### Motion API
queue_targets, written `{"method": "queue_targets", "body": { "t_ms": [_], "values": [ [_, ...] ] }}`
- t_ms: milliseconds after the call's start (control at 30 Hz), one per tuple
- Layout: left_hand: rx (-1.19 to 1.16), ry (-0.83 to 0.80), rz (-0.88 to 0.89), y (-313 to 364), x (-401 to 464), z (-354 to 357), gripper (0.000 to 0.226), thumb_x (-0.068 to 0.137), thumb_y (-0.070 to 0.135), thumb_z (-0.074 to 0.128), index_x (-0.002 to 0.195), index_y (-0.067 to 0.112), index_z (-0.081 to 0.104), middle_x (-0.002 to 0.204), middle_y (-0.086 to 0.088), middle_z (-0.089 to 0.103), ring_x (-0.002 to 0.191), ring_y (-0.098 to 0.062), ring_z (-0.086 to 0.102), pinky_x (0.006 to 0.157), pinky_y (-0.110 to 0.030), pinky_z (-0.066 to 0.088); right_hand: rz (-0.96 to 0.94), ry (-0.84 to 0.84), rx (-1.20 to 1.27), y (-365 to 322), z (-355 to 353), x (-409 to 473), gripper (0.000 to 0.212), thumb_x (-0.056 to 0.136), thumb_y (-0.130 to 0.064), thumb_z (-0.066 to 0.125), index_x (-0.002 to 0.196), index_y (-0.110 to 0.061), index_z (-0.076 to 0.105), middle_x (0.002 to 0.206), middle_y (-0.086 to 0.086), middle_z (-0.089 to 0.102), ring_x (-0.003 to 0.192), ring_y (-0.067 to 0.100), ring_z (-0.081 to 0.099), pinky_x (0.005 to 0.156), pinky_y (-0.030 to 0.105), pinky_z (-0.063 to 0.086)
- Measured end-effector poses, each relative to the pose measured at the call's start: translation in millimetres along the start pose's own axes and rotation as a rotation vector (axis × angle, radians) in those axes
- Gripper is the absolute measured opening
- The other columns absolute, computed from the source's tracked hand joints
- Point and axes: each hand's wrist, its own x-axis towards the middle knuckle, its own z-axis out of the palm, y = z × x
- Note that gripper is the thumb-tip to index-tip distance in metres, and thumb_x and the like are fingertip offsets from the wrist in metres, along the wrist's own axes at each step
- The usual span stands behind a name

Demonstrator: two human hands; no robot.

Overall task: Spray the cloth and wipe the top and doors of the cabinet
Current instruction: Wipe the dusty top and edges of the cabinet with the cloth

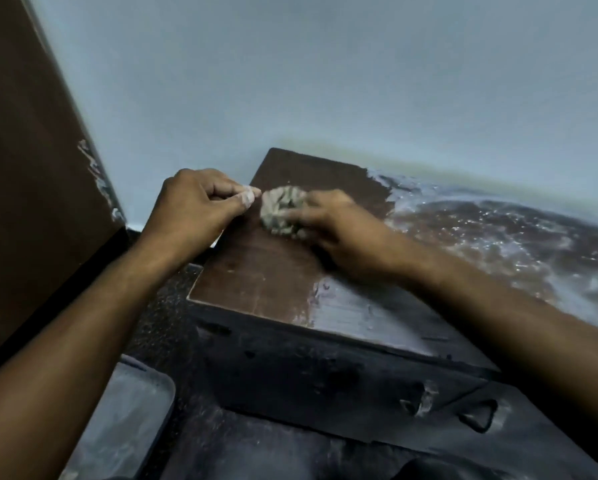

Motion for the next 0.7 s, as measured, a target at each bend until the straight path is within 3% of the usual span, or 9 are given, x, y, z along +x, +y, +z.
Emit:
{"method": "queue_targets", "body": {
  "t_ms": [67,133,167,233,333,433,533,700],
  "values": [
    [0.084,-0.061,0.047,9.0,4.6,3.1,0.011,0.086,0.025,0.073,0.095,0.026,0.079,0.093,0.015,0.073,0.087,0.007,0.066,0.073,-0.006,0.047,-0.111,-0.055,0.008,-16.4,5.5,-23.9,0.038,0.100,-0.035,0.042,0.138,-0.038,0.048,0.128,-0.006,0.050,0.115,0.011,0.042,0.095,0.023,0.040],
    [0.129,-0.097,0.070,17.2,7.0,8.2,0.011,0.086,0.026,0.073,0.094,0.029,0.079,0.092,0.018,0.073,0.087,0.010,0.064,0.068,0.001,0.042,-0.141,-0.074,0.010,-5.8,-4.5,-33.4,0.038,0.099,-0.035,0.042,0.136,-0.034,0.051,0.128,-0.008,0.051,0.112,0.004,0.041,0.093,0.014,0.040],
    [0.129,-0.098,0.071,21.0,6.4,11.1,0.011,0.086,0.026,0.072,0.095,0.029,0.079,0.092,0.019,0.073,0.087,0.010,0.064,0.068,0.001,0.042,-0.103,-0.046,-0.001,6.9,-11.3,-31.8,0.038,0.099,-0.029,0.046,0.136,-0.029,0.054,0.128,-0.006,0.052,0.111,0.004,0.044,0.095,0.015,0.043],
    [0.129,-0.102,0.070,26.9,3.9,16.4,0.012,0.086,0.026,0.072,0.095,0.030,0.079,0.093,0.019,0.072,0.089,0.009,0.064,0.071,-0.001,0.044,0.064,0.004,-0.033,36.9,-25.3,-24.3,0.038,0.100,-0.017,0.051,0.137,-0.020,0.056,0.134,0.006,0.053,0.116,0.018,0.052,0.102,0.030,0.047],
    [0.165,-0.153,0.082,32.3,-0.2,20.7,0.010,0.086,0.027,0.073,0.093,0.029,0.080,0.093,0.018,0.072,0.089,0.004,0.065,0.076,-0.009,0.047,0.215,0.008,-0.077,53.6,-27.9,-20.1,0.039,0.101,-0.017,0.050,0.140,-0.018,0.054,0.134,0.011,0.053,0.123,0.029,0.046,0.106,0.035,0.038],
    [0.198,-0.195,0.088,37.6,-3.6,19.2,0.009,0.085,0.027,0.074,0.092,0.029,0.080,0.092,0.017,0.074,0.087,0.004,0.067,0.079,-0.017,0.052,0.066,0.002,-0.048,21.0,-13.4,-36.5,0.038,0.101,-0.024,0.050,0.139,-0.027,0.055,0.130,0.005,0.054,0.118,0.023,0.045,0.098,0.034,0.038],
    [0.163,-0.206,0.088,35.7,-10.7,19.8,0.010,0.084,0.027,0.075,0.092,0.030,0.080,0.091,0.017,0.075,0.087,0.008,0.067,0.080,-0.015,0.051,-0.068,-0.026,-0.026,1.6,-10.2,-55.6,0.038,0.100,-0.027,0.049,0.137,-0.028,0.056,0.129,0.002,0.056,0.114,0.013,0.044,0.091,0.020,0.034],
    [0.231,-0.221,0.100,37.3,-18.3,21.0,0.016,0.083,0.032,0.076,0.098,0.028,0.079,0.097,0.015,0.074,0.091,0.006,0.065,0.081,-0.012,0.047,0.121,0.023,-0.078,7.0,-18.5,-42.9,0.040,0.101,-0.021,0.051,0.141,-0.026,0.053,0.135,0.003,0.052,0.120,0.019,0.042,0.102,0.033,0.038]
  ]
}}
